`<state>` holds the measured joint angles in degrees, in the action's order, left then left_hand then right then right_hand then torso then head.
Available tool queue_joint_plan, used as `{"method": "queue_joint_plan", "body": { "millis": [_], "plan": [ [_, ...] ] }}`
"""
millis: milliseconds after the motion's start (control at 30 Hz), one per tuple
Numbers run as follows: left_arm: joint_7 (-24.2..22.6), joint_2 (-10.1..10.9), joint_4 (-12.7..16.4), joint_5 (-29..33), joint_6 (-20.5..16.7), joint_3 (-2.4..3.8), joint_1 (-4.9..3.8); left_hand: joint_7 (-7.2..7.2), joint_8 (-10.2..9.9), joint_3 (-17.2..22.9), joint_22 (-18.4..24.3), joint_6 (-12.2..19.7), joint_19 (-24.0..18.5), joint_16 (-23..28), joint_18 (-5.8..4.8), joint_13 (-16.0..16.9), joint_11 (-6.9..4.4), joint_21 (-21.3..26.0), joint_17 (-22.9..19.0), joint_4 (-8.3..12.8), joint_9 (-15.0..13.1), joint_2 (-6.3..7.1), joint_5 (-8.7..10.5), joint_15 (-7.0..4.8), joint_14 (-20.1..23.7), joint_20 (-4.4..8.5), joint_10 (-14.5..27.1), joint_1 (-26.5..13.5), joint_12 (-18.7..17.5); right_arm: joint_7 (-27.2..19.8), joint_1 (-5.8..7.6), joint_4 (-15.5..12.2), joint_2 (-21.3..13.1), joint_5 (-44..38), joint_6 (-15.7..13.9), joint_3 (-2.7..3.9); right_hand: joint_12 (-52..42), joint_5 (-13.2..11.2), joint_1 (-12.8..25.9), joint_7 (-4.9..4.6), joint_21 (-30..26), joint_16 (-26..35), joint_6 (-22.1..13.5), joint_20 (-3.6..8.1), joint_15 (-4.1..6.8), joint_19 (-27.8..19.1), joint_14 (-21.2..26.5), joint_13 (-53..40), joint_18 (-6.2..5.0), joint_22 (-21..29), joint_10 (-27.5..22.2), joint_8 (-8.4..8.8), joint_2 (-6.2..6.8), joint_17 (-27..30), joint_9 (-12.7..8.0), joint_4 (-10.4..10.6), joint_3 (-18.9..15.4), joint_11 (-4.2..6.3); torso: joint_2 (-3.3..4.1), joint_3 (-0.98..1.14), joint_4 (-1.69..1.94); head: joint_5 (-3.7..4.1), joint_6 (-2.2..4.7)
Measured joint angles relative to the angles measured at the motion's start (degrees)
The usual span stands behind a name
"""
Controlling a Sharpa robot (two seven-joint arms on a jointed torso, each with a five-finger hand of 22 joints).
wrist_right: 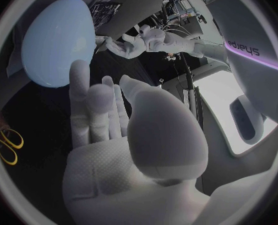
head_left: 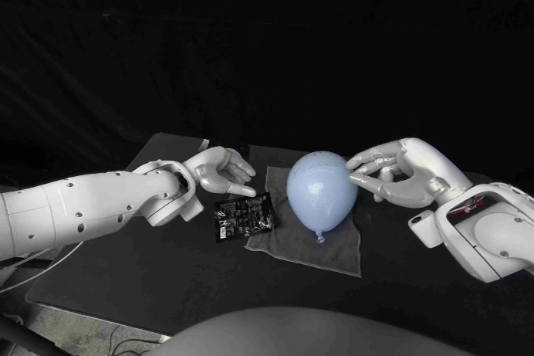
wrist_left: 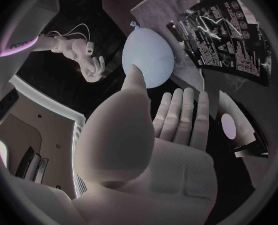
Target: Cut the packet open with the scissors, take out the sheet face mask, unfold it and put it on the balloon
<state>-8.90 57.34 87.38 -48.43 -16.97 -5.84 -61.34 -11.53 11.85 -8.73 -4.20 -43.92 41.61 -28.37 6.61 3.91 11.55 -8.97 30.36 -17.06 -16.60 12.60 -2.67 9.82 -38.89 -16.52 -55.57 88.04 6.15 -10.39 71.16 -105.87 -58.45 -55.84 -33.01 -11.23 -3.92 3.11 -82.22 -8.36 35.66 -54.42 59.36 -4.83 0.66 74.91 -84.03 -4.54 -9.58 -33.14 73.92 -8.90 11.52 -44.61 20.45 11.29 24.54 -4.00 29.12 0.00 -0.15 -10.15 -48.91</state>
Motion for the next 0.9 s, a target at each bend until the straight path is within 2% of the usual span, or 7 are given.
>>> {"method": "queue_joint_plan", "body": {
  "millis": [167,233,267,367,433,667,900],
  "plan": [
    [4.4,-1.3,-0.1,-7.5,0.0,-0.14,0.19,0.25,0.0,-0.7,0.3,0.9,-1.4,2.3,-0.02,0.0,1.14,0.9,-2.3,-0.2,0.1,1.21,0.0,1.32,2.6,-0.16,2.4,0.1,0.0,0.5,-1.14,-0.2,0.4,0.2,0.5,0.01,0.0,0.0,0.6,-0.17,4.7,-4.7,-0.6,0.21,0.0,0.2,0.0,-0.1,0.31,-4.9,0.0,-0.16,0.01,-4.2,0.2,-0.1,0.1,0.0,-0.01,0.02,-0.05,-0.36,-0.2],
    [5.5,-1.9,-0.4,-9.8,-0.1,-0.17,0.26,0.59,0.0,-1.0,0.6,1.6,-4.1,2.9,-1.1,0.0,1.4,2.1,-3.1,-0.1,0.2,1.64,0.0,1.54,3.6,-0.17,3.0,0.1,0.0,0.6,-1.45,-0.2,0.5,0.2,0.7,0.01,0.0,0.0,0.6,-0.17,5.4,-5.4,-0.6,0.21,0.0,0.2,0.0,-0.1,0.32,-5.6,0.0,-0.16,0.01,-4.7,0.2,0.0,0.4,0.0,0.01,0.03,-0.08,-0.39,-0.2],
    [6.2,-2.2,-0.5,-11.2,-0.1,-0.19,0.29,0.91,0.0,-1.1,0.8,1.9,-6.7,3.1,-1.49,0.0,1.55,2.9,-3.5,-0.2,0.2,1.77,0.0,1.74,4.0,-0.18,3.4,0.0,0.0,0.7,-1.6,-0.2,0.5,0.2,0.8,0.01,0.0,0.0,0.6,-0.25,5.5,-5.5,-0.7,0.19,0.0,0.2,0.0,-0.1,0.32,-5.8,0.0,-0.16,0.01,-4.8,0.2,-0.1,0.4,-0.02,0.02,0.02,-0.08,-0.41,-0.2],
    [8.2,-3.0,-1.0,-16.0,-0.1,-0.27,0.4,0.58,0.0,-1.9,2.3,3.2,-24.1,4.7,-2.74,0.0,1.15,6.9,-5.1,-0.2,0.4,2.83,0.0,2.15,7.3,-0.43,4.8,-1.0,0.9,0.9,-1.95,-0.2,0.6,0.3,1.1,0.01,0.0,0.0,0.8,-0.34,5.7,-5.8,-1.1,-0.13,-0.01,-0.1,0.0,-0.1,0.33,-6.2,-0.3,-0.16,0.24,-5.0,0.2,-0.1,0.4,-0.33,0.07,0.03,-0.08,-0.51,-0.21],
    [9.5,-3.4,-1.3,-19.2,0.0,-0.37,0.56,0.7,0.0,-2.2,2.4,3.6,-26.6,5.4,-2.73,0.0,1.05,7.1,-5.8,-0.2,0.4,3.02,0.0,2.29,8.4,-0.55,5.8,-1.2,1.0,1.1,-2.16,-0.2,0.7,0.3,1.2,0.01,0.0,0.0,0.8,-0.34,5.7,-5.9,-1.1,-0.13,-0.02,-0.1,0.0,-0.1,0.34,-6.3,-0.3,-0.16,0.24,-5.1,0.2,-0.1,0.4,-0.33,0.09,0.04,-0.08,-0.64,-0.21],
    [13.1,-4.1,-1.7,-26.4,-0.3,-0.59,2.18,1.39,-1.2,-3.4,2.4,8.4,-27.2,7.3,-2.73,-0.1,0.74,7.1,-7.9,-0.3,1.7,4.85,-0.22,2.07,11.0,-0.56,9.7,-2.6,0.6,1.5,-2.44,0.0,0.8,0.3,1.4,0.01,0.0,0.0,1.1,-0.49,5.9,-5.9,-1.7,-0.32,-0.03,-0.8,0.0,-0.1,0.34,-6.4,-1.1,-0.16,-0.01,-5.0,0.2,-0.1,0.4,-0.63,0.09,0.05,0.01,-0.72,-0.34],
    [16.8,-4.6,-1.6,-29.3,-1.7,-0.59,3.81,1.9,-2.0,-3.8,2.4,11.8,-27.7,9.9,-2.73,0.0,0.97,7.1,-10.3,-0.3,2.6,5.06,-0.22,1.95,13.5,-0.66,10.6,-5.4,1.1,1.8,-2.48,0.1,0.7,0.4,1.5,0.01,0.0,0.0,1.1,-0.55,5.9,-5.9,-1.8,-0.33,-0.25,-1.2,0.2,-0.1,0.37,-6.4,-1.1,-0.16,-0.07,-4.5,0.2,0.1,0.5,-0.63,0.08,-0.01,0.02,-0.69,-0.4]
  ]
}}
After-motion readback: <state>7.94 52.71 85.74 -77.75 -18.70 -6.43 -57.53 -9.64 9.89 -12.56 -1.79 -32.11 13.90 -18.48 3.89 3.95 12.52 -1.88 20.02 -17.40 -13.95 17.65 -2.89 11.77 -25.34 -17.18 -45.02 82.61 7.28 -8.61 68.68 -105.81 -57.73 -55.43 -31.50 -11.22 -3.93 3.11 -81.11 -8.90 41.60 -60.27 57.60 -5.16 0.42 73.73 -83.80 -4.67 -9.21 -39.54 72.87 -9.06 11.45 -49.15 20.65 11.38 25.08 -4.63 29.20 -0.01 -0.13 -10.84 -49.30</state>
